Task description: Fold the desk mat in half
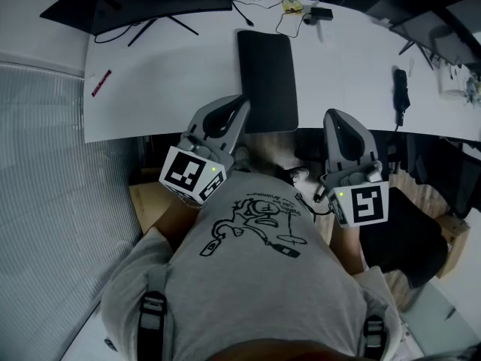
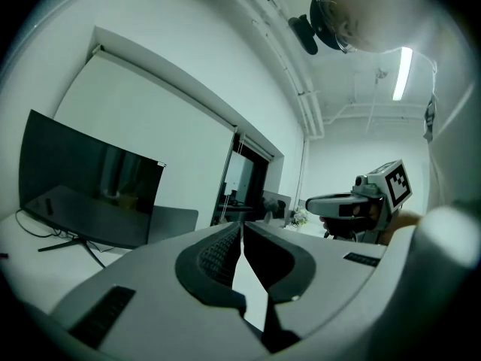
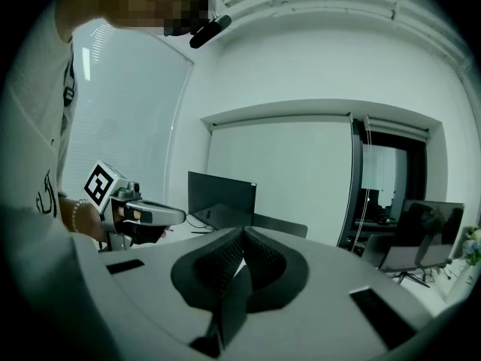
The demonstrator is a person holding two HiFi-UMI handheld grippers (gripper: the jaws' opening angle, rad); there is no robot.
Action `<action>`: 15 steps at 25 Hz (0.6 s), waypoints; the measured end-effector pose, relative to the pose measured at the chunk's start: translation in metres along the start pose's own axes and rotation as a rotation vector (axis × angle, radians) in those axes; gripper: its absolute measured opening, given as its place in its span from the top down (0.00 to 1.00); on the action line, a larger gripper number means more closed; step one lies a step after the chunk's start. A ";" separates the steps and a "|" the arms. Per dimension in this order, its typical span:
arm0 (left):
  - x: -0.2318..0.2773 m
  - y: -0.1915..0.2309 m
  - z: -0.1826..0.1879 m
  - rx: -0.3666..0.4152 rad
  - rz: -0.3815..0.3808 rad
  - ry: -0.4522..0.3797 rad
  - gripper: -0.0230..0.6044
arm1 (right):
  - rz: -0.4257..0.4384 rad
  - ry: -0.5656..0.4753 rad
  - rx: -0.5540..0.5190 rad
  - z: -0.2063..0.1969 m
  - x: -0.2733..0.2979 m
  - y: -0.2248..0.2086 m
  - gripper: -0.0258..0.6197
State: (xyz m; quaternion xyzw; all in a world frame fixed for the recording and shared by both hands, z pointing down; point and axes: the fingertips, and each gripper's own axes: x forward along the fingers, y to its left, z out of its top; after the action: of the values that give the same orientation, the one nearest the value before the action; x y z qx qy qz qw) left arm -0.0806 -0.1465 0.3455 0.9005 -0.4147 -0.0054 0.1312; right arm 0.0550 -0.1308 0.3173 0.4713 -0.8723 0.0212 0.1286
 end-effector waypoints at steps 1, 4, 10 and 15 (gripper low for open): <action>-0.003 0.003 0.003 0.002 0.007 -0.002 0.91 | -0.002 -0.002 0.004 0.000 0.002 0.002 0.95; -0.009 0.011 0.009 0.013 0.021 -0.013 0.91 | -0.005 0.021 0.000 -0.003 0.005 0.005 0.95; -0.014 0.021 0.011 0.017 0.019 -0.019 0.91 | 0.009 0.015 -0.007 -0.002 0.016 0.017 0.95; -0.020 0.027 0.013 0.023 0.016 -0.018 0.91 | 0.004 0.030 -0.007 -0.003 0.021 0.024 0.95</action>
State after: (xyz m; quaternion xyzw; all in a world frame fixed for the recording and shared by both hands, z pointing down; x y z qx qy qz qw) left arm -0.1155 -0.1519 0.3374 0.8986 -0.4229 -0.0080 0.1171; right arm 0.0249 -0.1340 0.3271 0.4687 -0.8713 0.0254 0.1432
